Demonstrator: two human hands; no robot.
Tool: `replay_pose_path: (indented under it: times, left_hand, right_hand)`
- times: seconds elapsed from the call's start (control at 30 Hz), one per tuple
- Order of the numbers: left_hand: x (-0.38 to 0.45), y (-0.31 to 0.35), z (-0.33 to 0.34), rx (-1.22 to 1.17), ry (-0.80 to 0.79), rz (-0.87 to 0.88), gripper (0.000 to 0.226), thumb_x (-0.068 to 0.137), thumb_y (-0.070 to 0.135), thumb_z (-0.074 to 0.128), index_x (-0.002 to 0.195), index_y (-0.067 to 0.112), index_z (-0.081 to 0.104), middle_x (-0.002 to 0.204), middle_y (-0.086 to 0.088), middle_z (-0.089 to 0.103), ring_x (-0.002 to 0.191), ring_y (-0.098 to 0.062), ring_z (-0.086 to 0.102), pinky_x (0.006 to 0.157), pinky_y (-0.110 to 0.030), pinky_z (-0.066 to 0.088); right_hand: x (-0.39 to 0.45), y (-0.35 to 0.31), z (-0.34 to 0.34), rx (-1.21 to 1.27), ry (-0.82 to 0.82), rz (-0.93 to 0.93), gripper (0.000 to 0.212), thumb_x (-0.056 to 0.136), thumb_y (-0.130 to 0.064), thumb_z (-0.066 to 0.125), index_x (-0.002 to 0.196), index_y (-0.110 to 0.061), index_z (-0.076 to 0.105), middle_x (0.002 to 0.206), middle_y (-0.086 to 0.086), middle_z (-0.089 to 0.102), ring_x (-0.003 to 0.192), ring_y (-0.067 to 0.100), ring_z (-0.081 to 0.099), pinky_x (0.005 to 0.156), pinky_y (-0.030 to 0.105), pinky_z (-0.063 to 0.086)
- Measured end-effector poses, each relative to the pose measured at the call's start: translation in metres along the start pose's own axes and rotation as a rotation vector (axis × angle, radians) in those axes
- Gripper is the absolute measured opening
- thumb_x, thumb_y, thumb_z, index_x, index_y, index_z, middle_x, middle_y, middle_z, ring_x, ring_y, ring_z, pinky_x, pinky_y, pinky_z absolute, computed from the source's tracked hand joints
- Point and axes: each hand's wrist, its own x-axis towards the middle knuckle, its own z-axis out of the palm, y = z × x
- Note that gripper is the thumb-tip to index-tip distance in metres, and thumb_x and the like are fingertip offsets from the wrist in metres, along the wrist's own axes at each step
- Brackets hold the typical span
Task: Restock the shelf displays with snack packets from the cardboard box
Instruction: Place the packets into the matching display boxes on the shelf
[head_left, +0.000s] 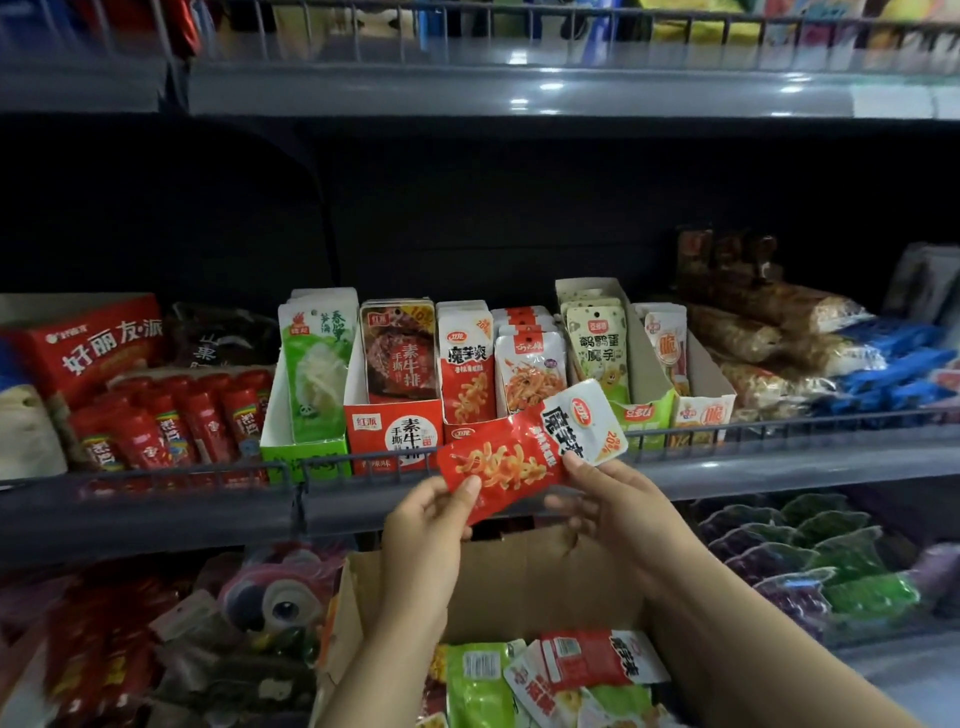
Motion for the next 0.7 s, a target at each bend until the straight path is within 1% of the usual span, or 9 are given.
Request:
replay_pose_path:
  times: [0.07, 0.1, 0.17, 0.27, 0.37, 0.43, 0.5, 0.6, 0.7]
  left_hand:
    - [0.015, 0.002, -0.003, 0.156, 0.013, 0.146, 0.012, 0.089, 0.030, 0.061, 0.099, 0.024, 0.061, 0.093, 0.008, 0.065, 0.083, -0.007, 0.061, 0.063, -0.016, 0.043]
    - [0.024, 0.001, -0.005, 0.261, 0.033, 0.233, 0.022, 0.090, 0.028, 0.060, 0.111, 0.023, 0.059, 0.103, 0.007, 0.062, 0.092, -0.008, 0.060, 0.069, -0.017, 0.045]
    - [0.038, -0.004, -0.012, 0.510, 0.121, 0.439, 0.039, 0.089, 0.020, 0.062, 0.128, 0.020, 0.053, 0.121, 0.004, 0.056, 0.111, -0.013, 0.052, 0.091, -0.027, 0.046]
    - [0.053, -0.014, -0.020, 0.827, 0.149, 0.677, 0.059, 0.086, 0.014, 0.064, 0.140, 0.018, 0.043, 0.144, -0.003, 0.041, 0.136, -0.022, 0.032, 0.111, -0.043, 0.023]
    - [0.061, -0.016, -0.025, 1.020, 0.027, 0.704, 0.071, 0.094, 0.021, 0.051, 0.149, 0.031, 0.008, 0.159, 0.003, -0.009, 0.144, -0.011, -0.016, 0.117, -0.043, -0.011]
    - [0.065, -0.018, -0.027, 1.095, -0.004, 0.664, 0.071, 0.098, 0.026, 0.042, 0.143, 0.039, -0.012, 0.151, 0.007, -0.033, 0.137, -0.010, -0.034, 0.114, -0.042, -0.020]
    - [0.068, -0.018, -0.026, 1.135, -0.015, 0.638, 0.073, 0.099, 0.027, 0.039, 0.140, 0.042, -0.019, 0.146, 0.006, -0.042, 0.134, -0.013, -0.039, 0.113, -0.043, -0.021]
    - [0.076, -0.029, -0.022, 1.108, 0.020, 0.695, 0.081, 0.094, 0.022, 0.050, 0.142, 0.044, -0.012, 0.147, 0.006, -0.038, 0.137, -0.018, -0.034, 0.113, -0.045, -0.019]
    - [0.080, -0.039, -0.019, 1.137, 0.045, 0.741, 0.091, 0.071, 0.025, 0.076, 0.145, 0.037, 0.026, 0.157, -0.005, 0.000, 0.143, -0.032, -0.002, 0.112, -0.055, -0.003]
  right_hand:
    - [0.011, -0.007, 0.006, -0.003, 0.007, -0.028, 0.010, 0.094, -0.018, 0.052, 0.100, -0.011, 0.057, 0.083, 0.006, 0.069, 0.065, 0.014, 0.065, 0.058, 0.024, 0.045]
    - [0.018, -0.012, 0.009, -0.008, 0.012, -0.047, 0.011, 0.095, -0.017, 0.051, 0.101, -0.010, 0.057, 0.085, 0.007, 0.068, 0.065, 0.014, 0.066, 0.057, 0.023, 0.048]
    - [0.035, -0.022, 0.013, -0.066, 0.042, -0.092, 0.015, 0.096, -0.017, 0.051, 0.104, -0.006, 0.057, 0.088, 0.010, 0.067, 0.067, 0.015, 0.066, 0.056, 0.021, 0.053]
    - [0.060, -0.040, 0.022, -0.224, 0.108, -0.180, 0.018, 0.096, -0.020, 0.051, 0.105, -0.005, 0.057, 0.090, 0.010, 0.068, 0.071, 0.015, 0.066, 0.061, 0.022, 0.056]
    - [0.082, -0.056, 0.040, -0.354, 0.141, -0.282, 0.016, 0.096, -0.022, 0.051, 0.101, -0.008, 0.058, 0.087, 0.008, 0.068, 0.071, 0.015, 0.066, 0.061, 0.026, 0.056]
    - [0.096, -0.065, 0.053, -0.442, 0.162, -0.368, 0.012, 0.097, -0.024, 0.050, 0.095, -0.014, 0.057, 0.088, 0.004, 0.068, 0.074, 0.014, 0.066, 0.064, 0.029, 0.056]
    - [0.110, -0.070, 0.065, -0.525, 0.195, -0.435, 0.011, 0.098, -0.026, 0.047, 0.098, -0.018, 0.055, 0.087, -0.003, 0.065, 0.075, 0.010, 0.064, 0.062, 0.025, 0.051]
    - [0.128, -0.074, 0.074, -0.588, 0.254, -0.446, 0.013, 0.099, -0.028, 0.045, 0.106, -0.019, 0.051, 0.085, -0.006, 0.062, 0.072, 0.008, 0.060, 0.058, 0.022, 0.048]
    - [0.140, -0.077, 0.077, -0.609, 0.322, -0.479, 0.016, 0.100, -0.026, 0.044, 0.110, -0.015, 0.050, 0.091, -0.003, 0.062, 0.079, 0.012, 0.060, 0.068, 0.030, 0.052]
